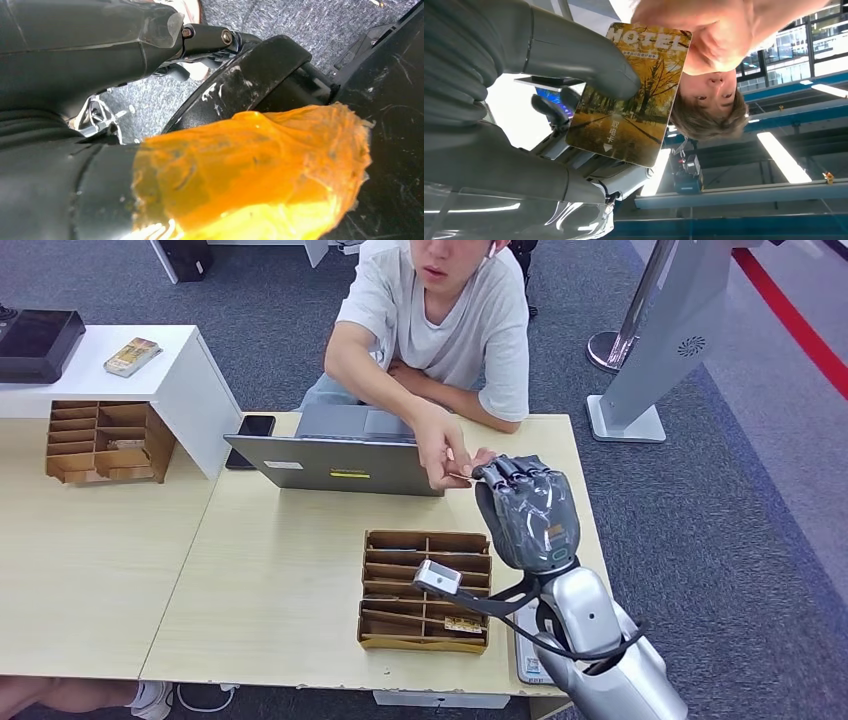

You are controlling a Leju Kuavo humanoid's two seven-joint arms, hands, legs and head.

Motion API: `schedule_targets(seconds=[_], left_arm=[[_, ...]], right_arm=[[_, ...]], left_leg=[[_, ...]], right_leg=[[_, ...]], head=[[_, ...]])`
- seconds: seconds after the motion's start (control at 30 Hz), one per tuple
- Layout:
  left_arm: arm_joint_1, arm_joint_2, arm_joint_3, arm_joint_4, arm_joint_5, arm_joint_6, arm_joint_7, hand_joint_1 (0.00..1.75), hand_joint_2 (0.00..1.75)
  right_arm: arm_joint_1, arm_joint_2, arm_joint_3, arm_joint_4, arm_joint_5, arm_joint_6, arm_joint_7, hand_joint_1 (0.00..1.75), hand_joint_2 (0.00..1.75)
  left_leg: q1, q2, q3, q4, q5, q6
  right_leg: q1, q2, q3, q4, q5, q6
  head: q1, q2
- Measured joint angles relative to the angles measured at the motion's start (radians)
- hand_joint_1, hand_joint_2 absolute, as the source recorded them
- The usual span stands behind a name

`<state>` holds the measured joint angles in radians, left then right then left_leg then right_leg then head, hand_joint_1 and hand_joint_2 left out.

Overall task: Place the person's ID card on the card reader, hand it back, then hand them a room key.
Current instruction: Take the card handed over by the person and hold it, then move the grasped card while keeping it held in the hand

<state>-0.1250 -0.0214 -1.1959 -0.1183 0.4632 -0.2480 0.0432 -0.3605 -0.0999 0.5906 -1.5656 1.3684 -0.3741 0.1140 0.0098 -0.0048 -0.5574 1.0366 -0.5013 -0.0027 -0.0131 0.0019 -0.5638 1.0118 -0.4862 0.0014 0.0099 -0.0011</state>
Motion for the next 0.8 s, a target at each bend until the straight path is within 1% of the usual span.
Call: schedule_targets(seconds=[0.27, 0.57, 0.67, 0.8], left_arm=[[0.001, 0.000, 0.000, 0.000, 0.012, 0.000, -0.001, 0.00, 0.00], [0.001, 0.000, 0.000, 0.000, 0.022, 0.000, -0.001, 0.00, 0.00], [0.002, 0.000, 0.000, 0.000, 0.030, 0.000, -0.003, 0.00, 0.00], [0.004, 0.000, 0.000, 0.000, 0.049, 0.000, -0.006, 0.00, 0.00]], right_arm=[[0.035, 0.000, -0.009, -0.035, -0.019, -0.025, -0.010, 1.75, 1.75], [0.074, -0.001, -0.022, -0.081, -0.051, -0.026, -0.024, 1.75, 1.75], [0.087, -0.002, -0.025, -0.094, -0.090, -0.023, -0.042, 1.75, 1.75], [0.118, -0.003, -0.033, -0.117, -0.182, -0.010, -0.080, 1.75, 1.75]], left_leg=[[0.000, 0.000, 0.000, 0.000, 0.000, 0.000], [0.000, 0.000, 0.000, 0.000, 0.000, 0.000], [0.000, 0.000, 0.000, 0.000, 0.000, 0.000], [0.000, 0.000, 0.000, 0.000, 0.000, 0.000]], right_leg=[[0.000, 0.000, 0.000, 0.000, 0.000, 0.000], [0.000, 0.000, 0.000, 0.000, 0.000, 0.000], [0.000, 0.000, 0.000, 0.000, 0.000, 0.000], [0.000, 0.000, 0.000, 0.000, 0.000, 0.000]], head=[[0.000, 0.000], [0.000, 0.000], [0.000, 0.000], [0.000, 0.000]])
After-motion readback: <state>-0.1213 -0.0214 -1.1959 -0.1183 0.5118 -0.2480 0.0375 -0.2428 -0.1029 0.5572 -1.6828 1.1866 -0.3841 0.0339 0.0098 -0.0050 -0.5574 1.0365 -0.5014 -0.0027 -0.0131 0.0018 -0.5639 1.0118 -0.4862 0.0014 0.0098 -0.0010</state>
